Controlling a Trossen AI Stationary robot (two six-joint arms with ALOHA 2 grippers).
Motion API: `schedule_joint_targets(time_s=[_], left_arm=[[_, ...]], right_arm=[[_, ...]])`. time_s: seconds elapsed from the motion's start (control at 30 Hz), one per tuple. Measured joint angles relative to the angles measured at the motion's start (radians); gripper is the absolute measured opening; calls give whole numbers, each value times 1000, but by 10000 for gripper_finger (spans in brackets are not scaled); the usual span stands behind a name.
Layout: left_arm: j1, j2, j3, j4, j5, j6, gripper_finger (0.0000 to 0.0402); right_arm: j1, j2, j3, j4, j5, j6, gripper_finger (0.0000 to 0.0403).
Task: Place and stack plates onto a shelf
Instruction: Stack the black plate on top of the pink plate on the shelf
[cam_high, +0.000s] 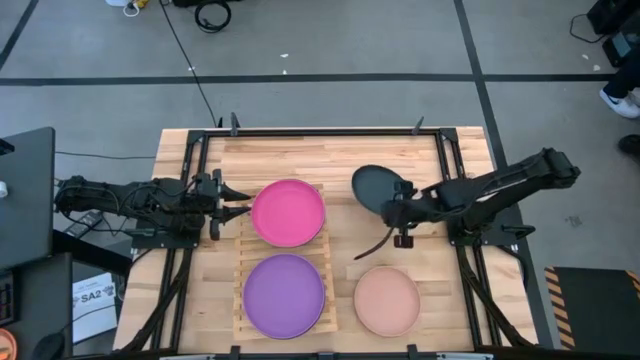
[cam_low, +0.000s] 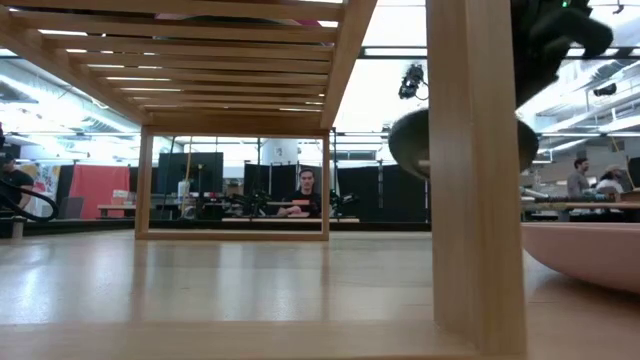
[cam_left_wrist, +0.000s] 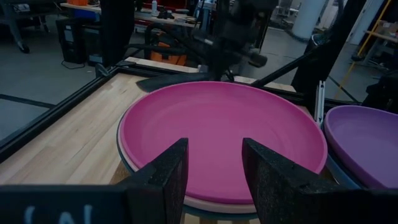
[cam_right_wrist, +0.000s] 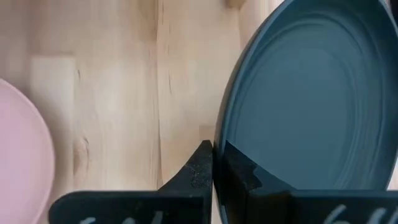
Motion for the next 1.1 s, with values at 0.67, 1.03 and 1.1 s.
schedule_joint_targets(time_s=[0.67,1.03,1.1], left_arm=[[0,0,0,0,0,0,156],[0,0,0,0,0,0,156],[0,0,0,0,0,0,156]], right_arm=[[0,-171,0,173,54,-110,18],[0,-154,138,210,54,-254,18],[0,-139,198,201,53,-270,18]])
